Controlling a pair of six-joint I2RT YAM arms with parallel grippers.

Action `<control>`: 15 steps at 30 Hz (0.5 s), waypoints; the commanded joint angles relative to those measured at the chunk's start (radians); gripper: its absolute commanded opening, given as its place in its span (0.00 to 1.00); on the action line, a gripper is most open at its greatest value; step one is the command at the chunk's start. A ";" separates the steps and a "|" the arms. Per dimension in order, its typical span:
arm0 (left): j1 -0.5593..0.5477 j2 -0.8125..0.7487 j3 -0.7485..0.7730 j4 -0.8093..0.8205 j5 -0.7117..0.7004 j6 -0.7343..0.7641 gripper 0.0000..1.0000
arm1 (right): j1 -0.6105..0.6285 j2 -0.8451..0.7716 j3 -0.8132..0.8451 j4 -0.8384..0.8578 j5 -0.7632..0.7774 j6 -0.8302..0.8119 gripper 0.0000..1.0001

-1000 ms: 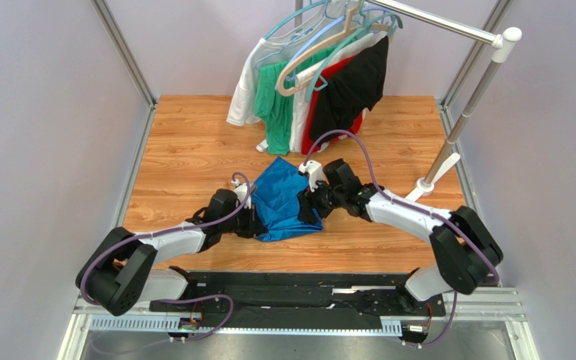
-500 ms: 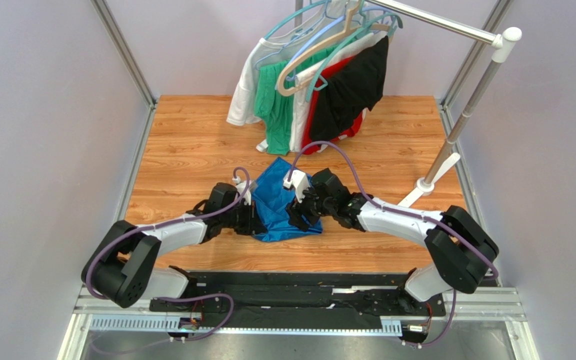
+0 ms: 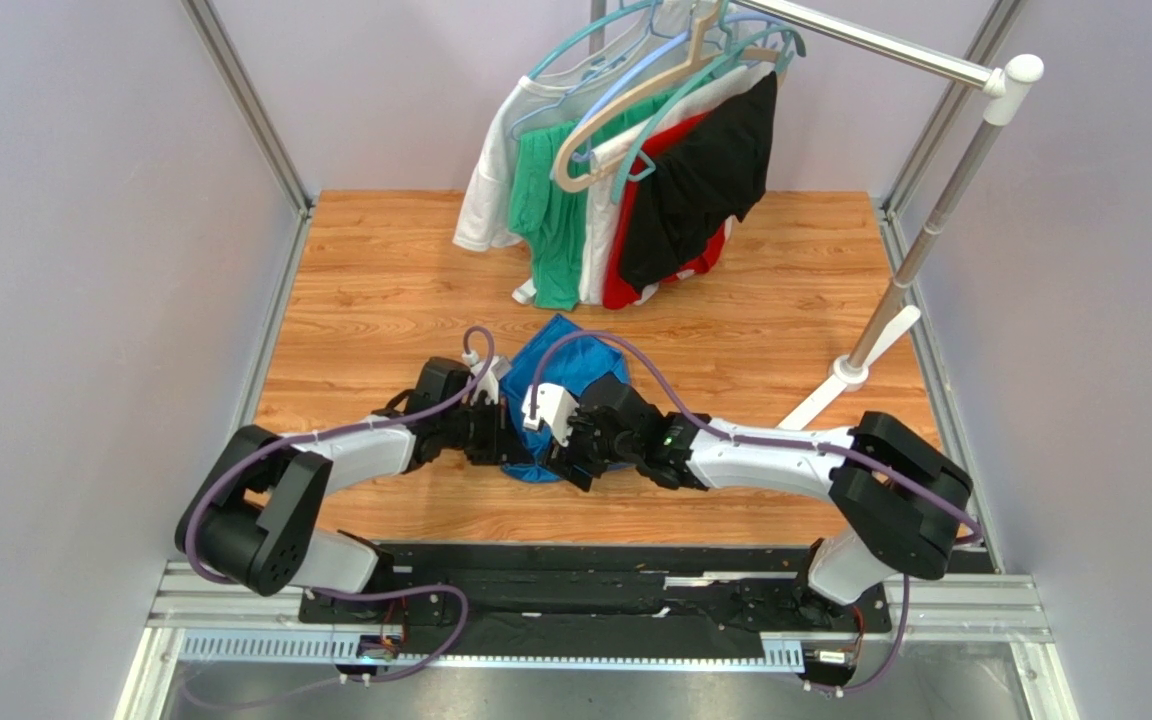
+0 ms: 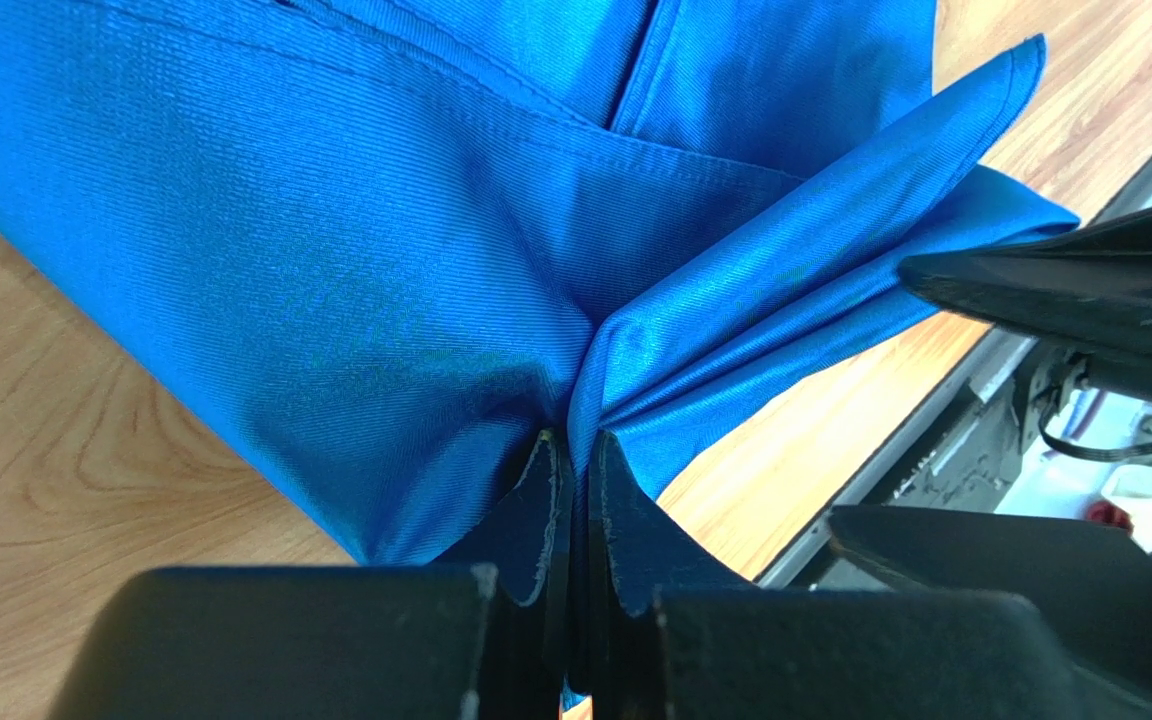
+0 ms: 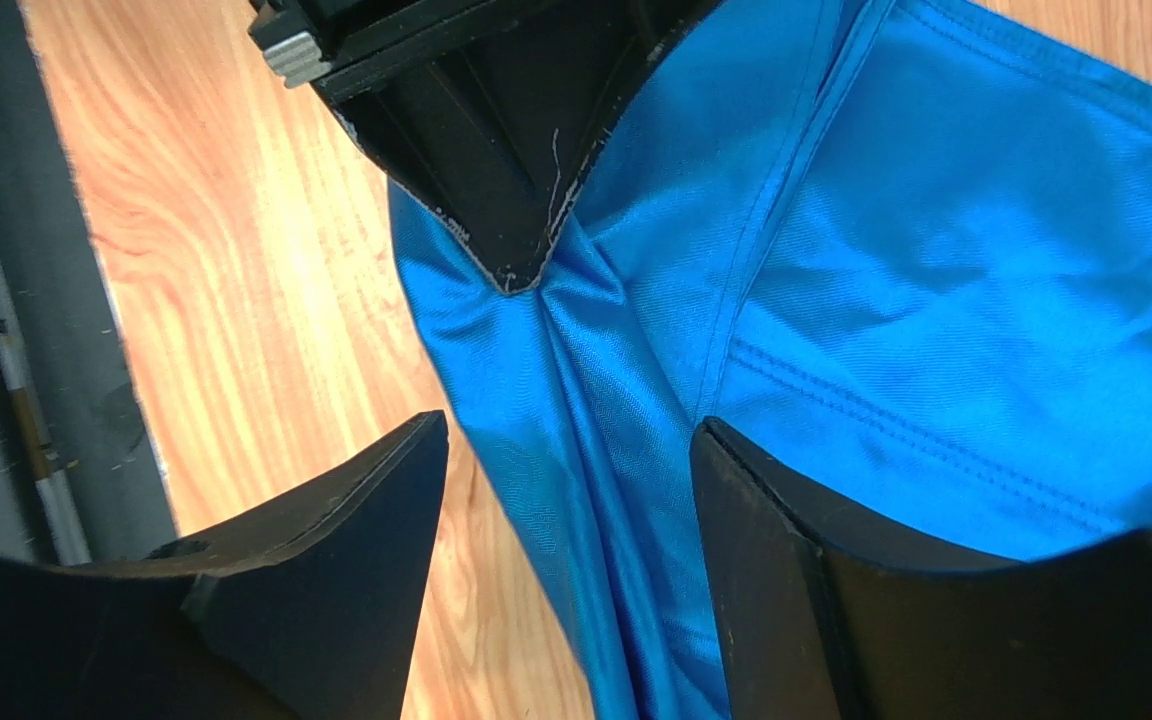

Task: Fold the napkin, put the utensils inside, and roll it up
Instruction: Roll the napkin with the utensil

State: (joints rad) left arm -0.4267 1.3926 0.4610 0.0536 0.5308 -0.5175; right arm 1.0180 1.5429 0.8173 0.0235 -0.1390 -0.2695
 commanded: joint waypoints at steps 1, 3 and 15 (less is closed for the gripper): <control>0.022 0.023 0.025 -0.035 0.018 -0.004 0.00 | 0.024 0.042 -0.007 0.119 0.052 -0.082 0.65; 0.034 0.039 0.028 -0.028 0.040 -0.009 0.00 | 0.028 0.065 0.011 0.112 0.046 -0.100 0.65; 0.057 0.083 0.037 -0.008 0.092 -0.019 0.00 | 0.034 0.154 0.054 0.076 -0.005 -0.140 0.65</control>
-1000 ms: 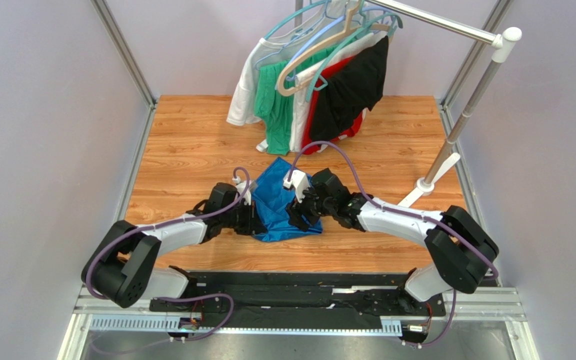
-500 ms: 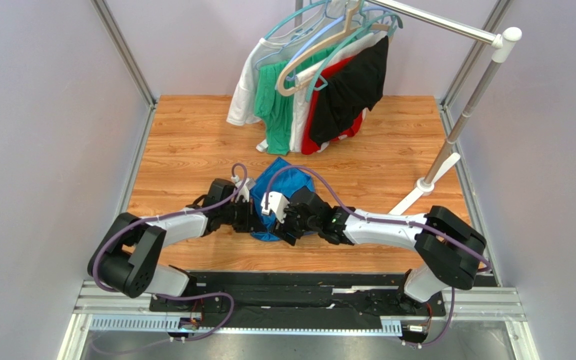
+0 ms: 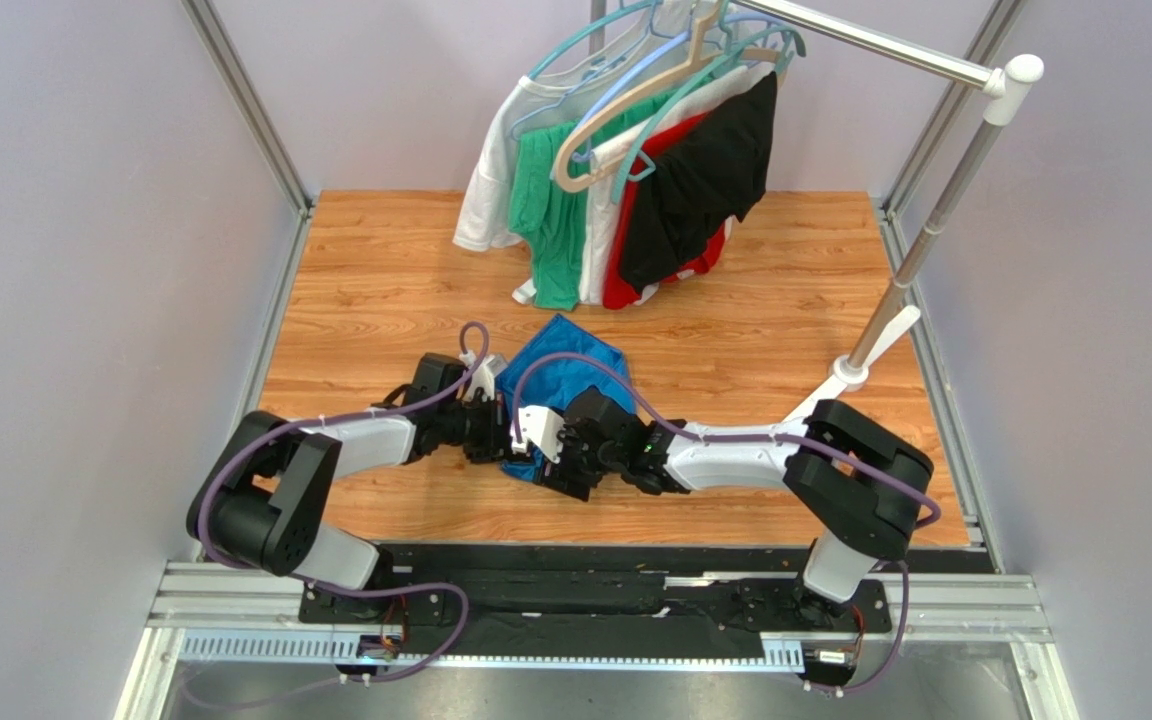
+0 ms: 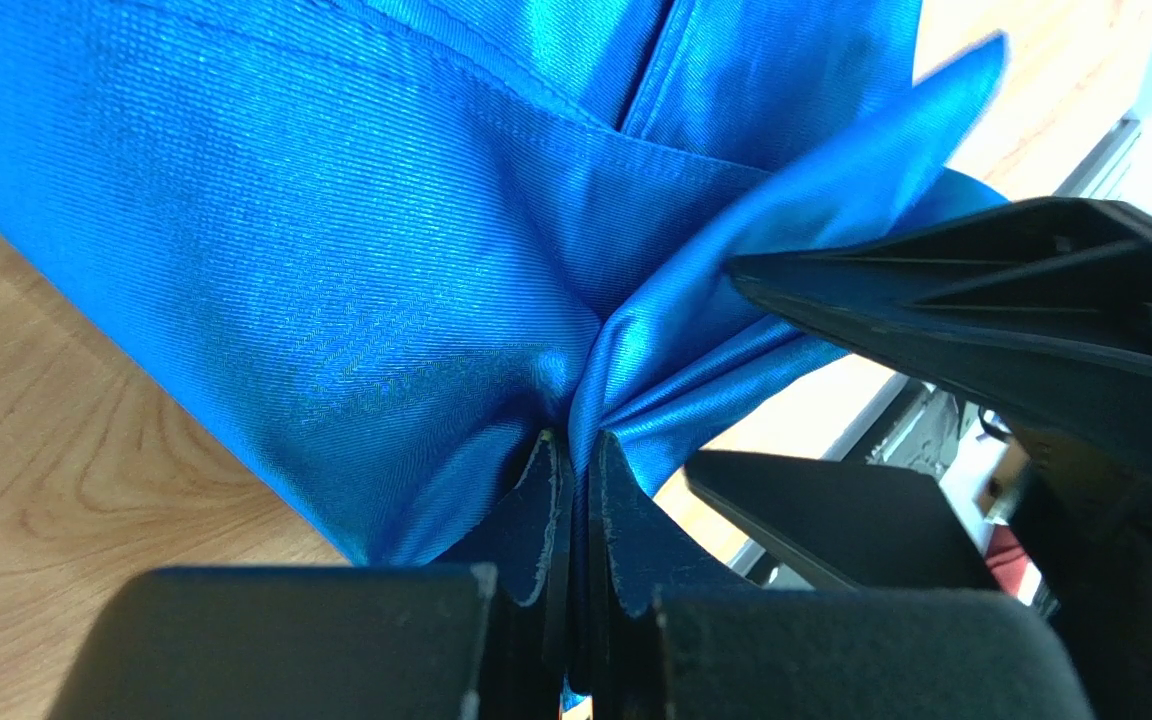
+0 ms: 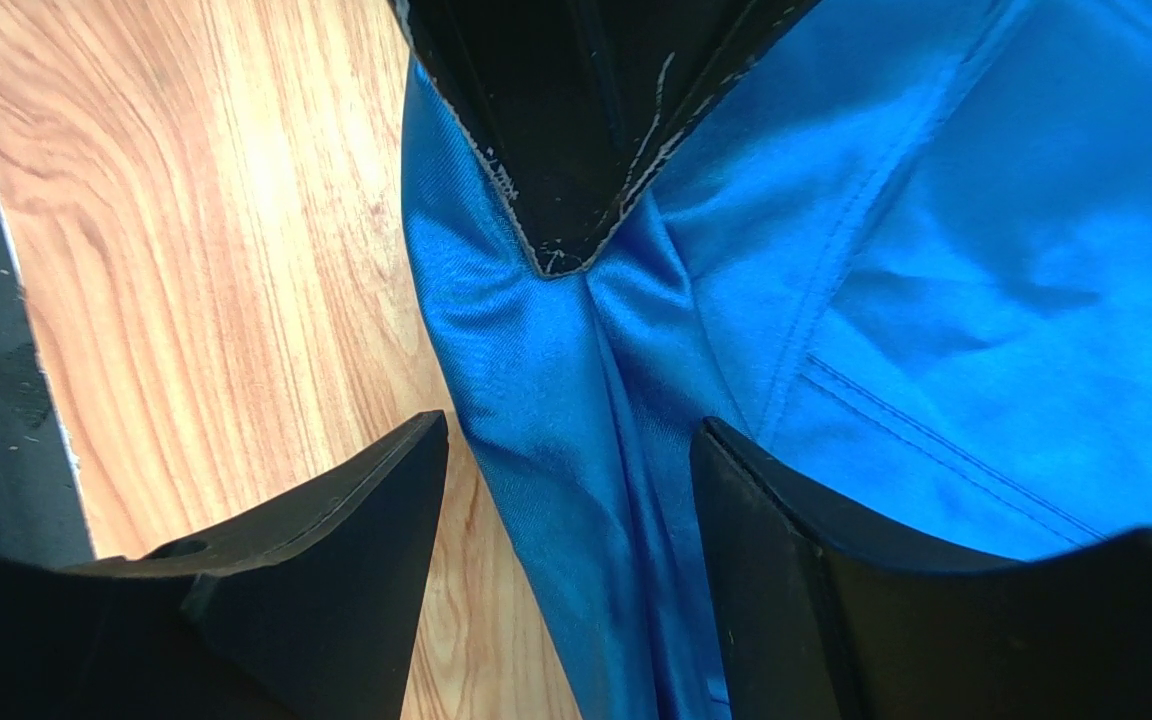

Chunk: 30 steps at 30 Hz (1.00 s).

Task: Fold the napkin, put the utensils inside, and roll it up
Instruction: Roll the napkin with the utensil

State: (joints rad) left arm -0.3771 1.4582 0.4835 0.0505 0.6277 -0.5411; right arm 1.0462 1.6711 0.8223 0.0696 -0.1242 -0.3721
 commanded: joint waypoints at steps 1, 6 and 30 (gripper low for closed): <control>0.007 0.021 0.015 -0.005 -0.002 0.004 0.00 | 0.006 0.039 0.055 0.027 -0.020 -0.044 0.65; 0.010 0.025 0.015 0.003 0.009 0.004 0.00 | -0.002 0.068 0.064 0.032 -0.018 -0.054 0.64; 0.012 0.016 0.023 -0.005 0.003 0.013 0.00 | -0.103 0.007 0.103 -0.102 -0.149 0.076 0.49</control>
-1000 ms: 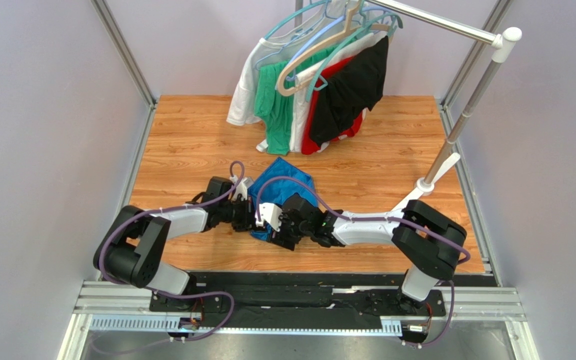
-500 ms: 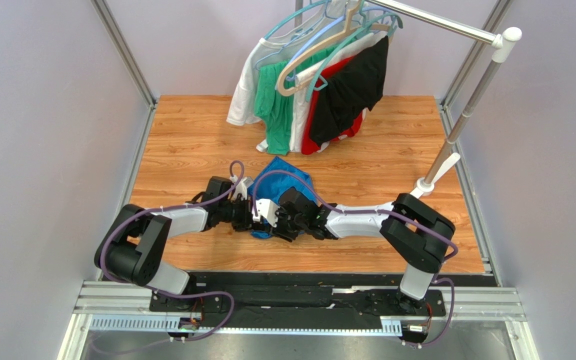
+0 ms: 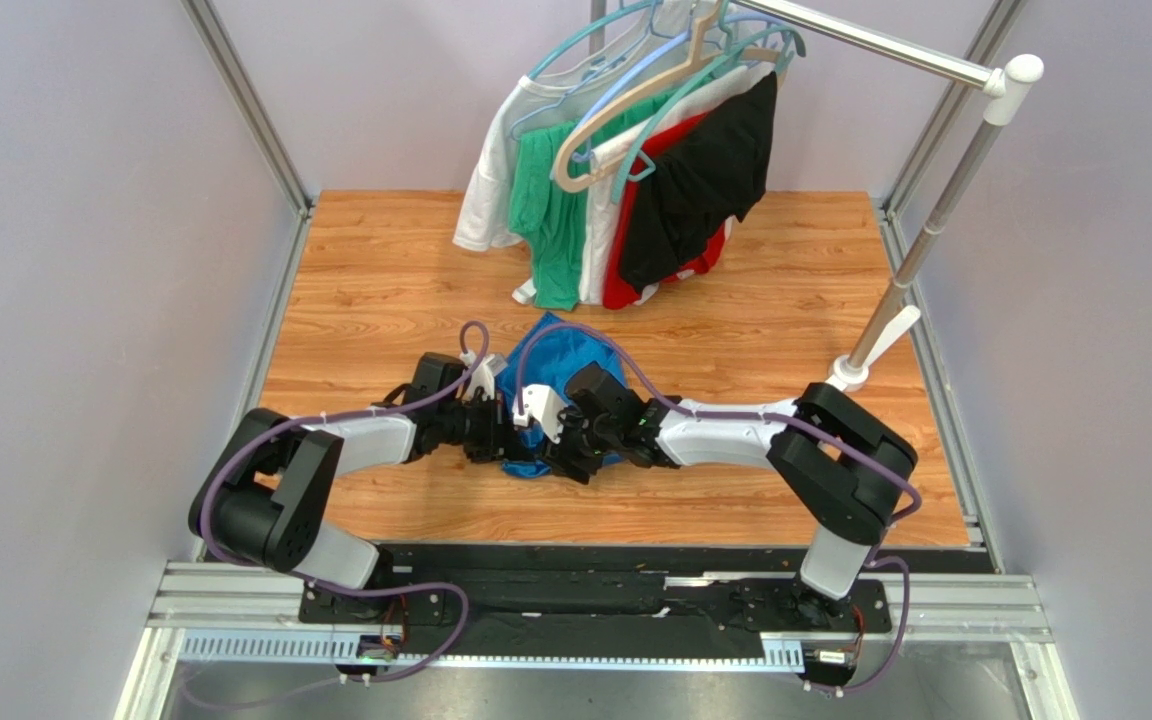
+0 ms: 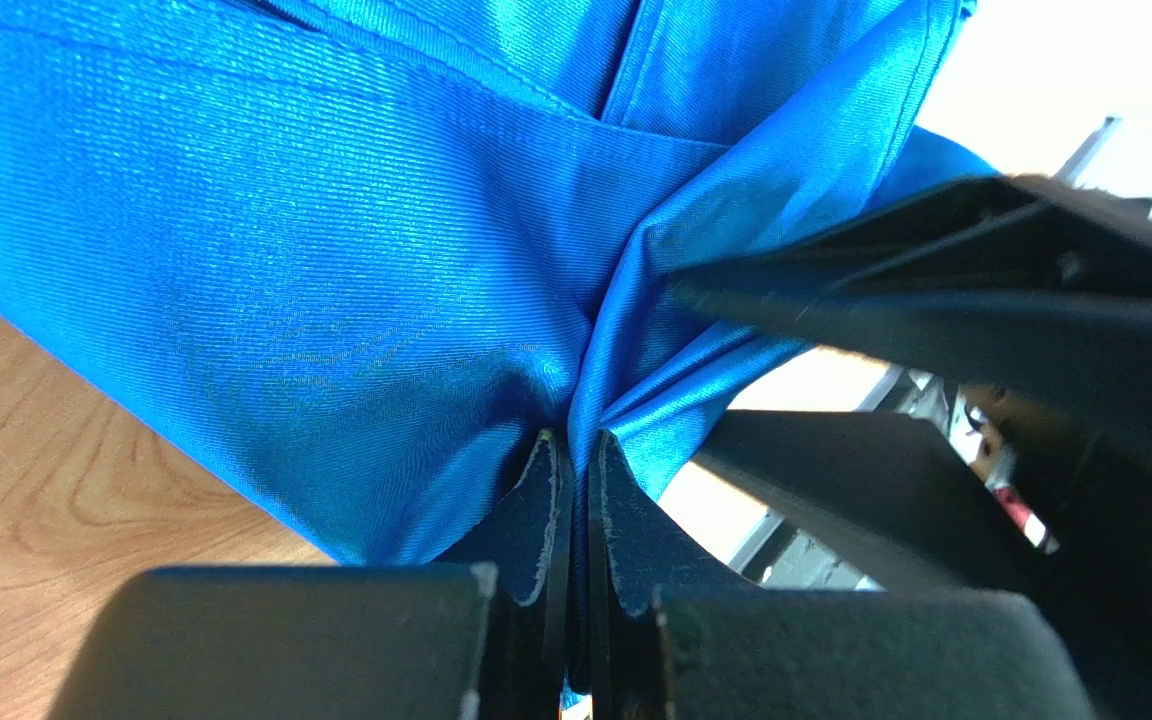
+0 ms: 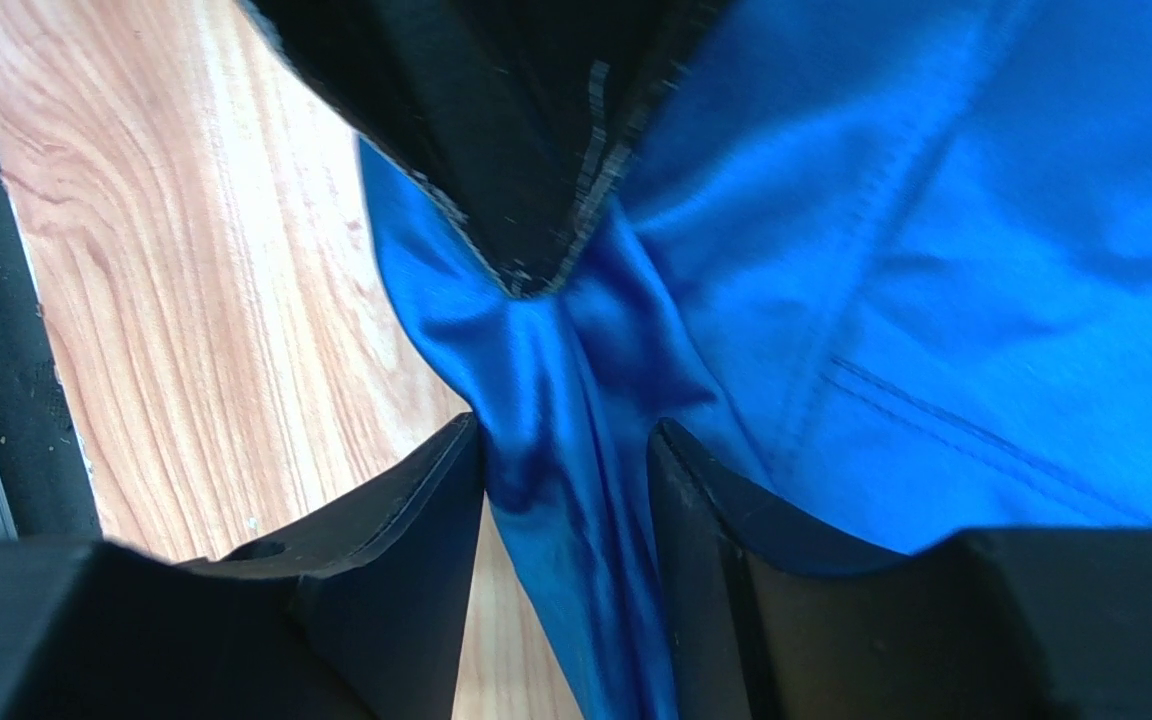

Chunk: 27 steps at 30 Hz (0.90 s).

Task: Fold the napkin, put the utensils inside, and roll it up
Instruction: Roll the napkin with the utensil

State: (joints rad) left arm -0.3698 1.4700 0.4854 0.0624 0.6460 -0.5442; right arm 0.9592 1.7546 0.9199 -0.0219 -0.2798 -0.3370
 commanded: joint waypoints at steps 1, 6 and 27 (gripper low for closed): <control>0.005 0.006 0.021 -0.018 -0.016 0.018 0.00 | -0.014 -0.096 0.004 -0.013 -0.004 0.033 0.50; 0.005 0.010 0.022 -0.016 -0.011 0.018 0.00 | -0.014 -0.070 0.022 -0.038 -0.028 0.006 0.52; 0.011 -0.005 0.021 -0.003 0.006 0.016 0.02 | -0.020 0.026 0.089 -0.049 -0.032 -0.022 0.11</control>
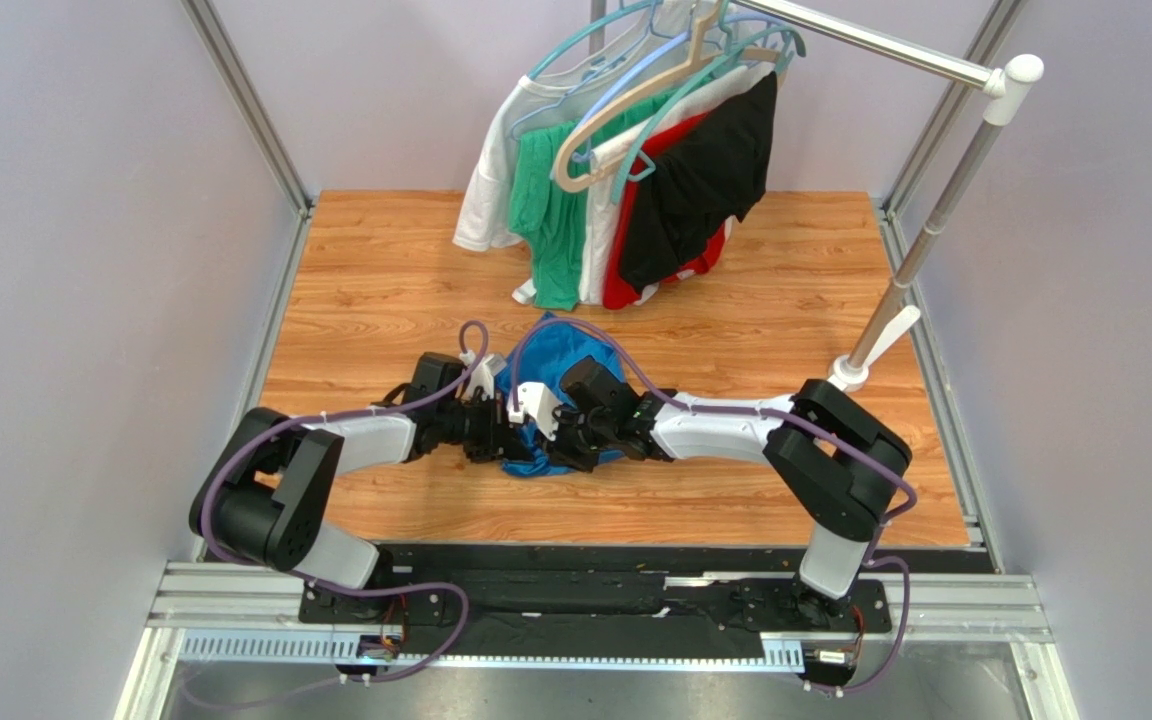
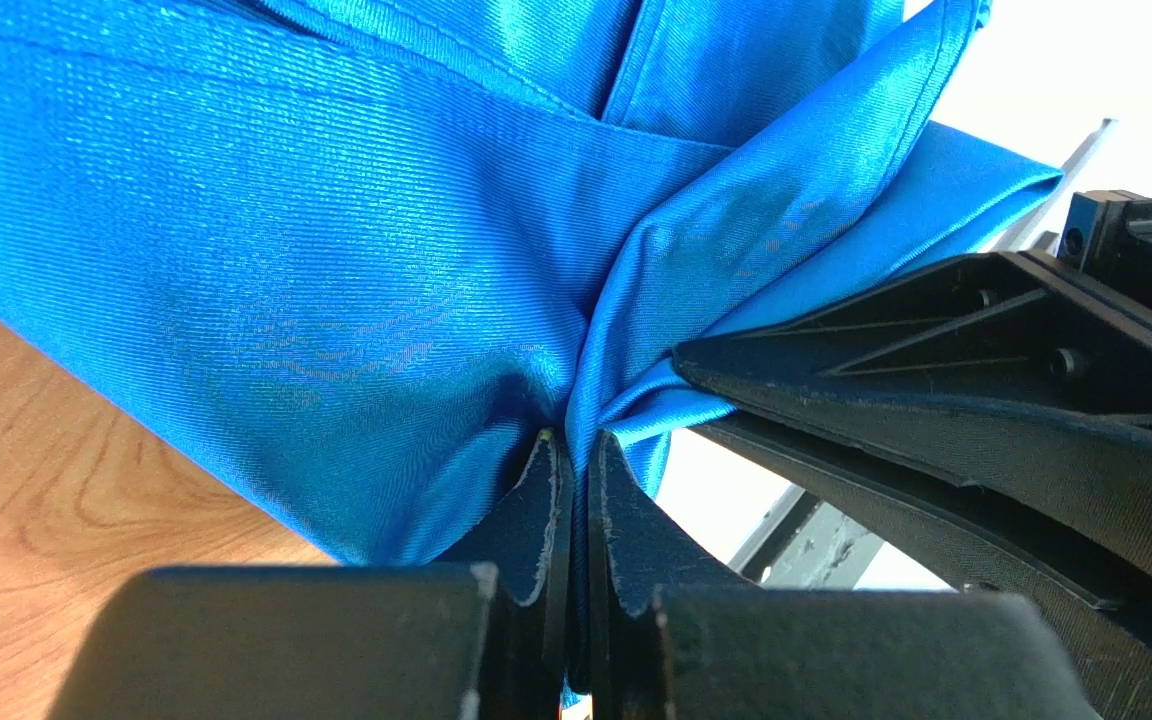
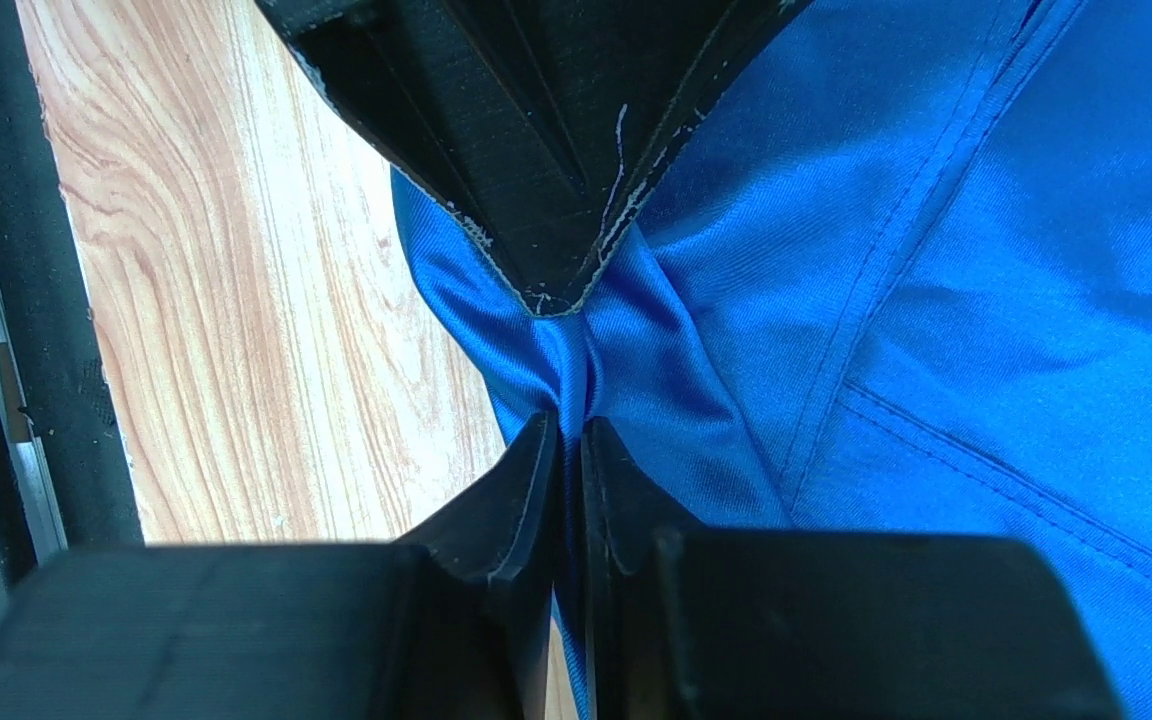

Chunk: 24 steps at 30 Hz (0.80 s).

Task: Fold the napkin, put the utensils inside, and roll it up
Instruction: Roll the napkin with the utensil

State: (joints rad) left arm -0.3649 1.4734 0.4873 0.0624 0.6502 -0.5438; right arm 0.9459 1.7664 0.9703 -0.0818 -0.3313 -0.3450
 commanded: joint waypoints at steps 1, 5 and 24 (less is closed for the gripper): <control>0.006 -0.012 0.019 -0.001 0.003 0.016 0.06 | -0.009 0.015 0.042 0.008 0.015 -0.014 0.10; 0.006 -0.036 0.014 0.005 0.002 0.013 0.23 | -0.015 0.034 0.059 -0.016 0.003 -0.012 0.05; 0.006 -0.059 -0.009 0.024 0.008 0.002 0.46 | -0.082 0.091 0.119 -0.070 -0.112 0.024 0.00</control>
State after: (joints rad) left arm -0.3641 1.4067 0.4831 0.0631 0.6464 -0.5446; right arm 0.8749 1.8313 1.0534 -0.1307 -0.4175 -0.3336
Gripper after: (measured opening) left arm 0.459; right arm 0.024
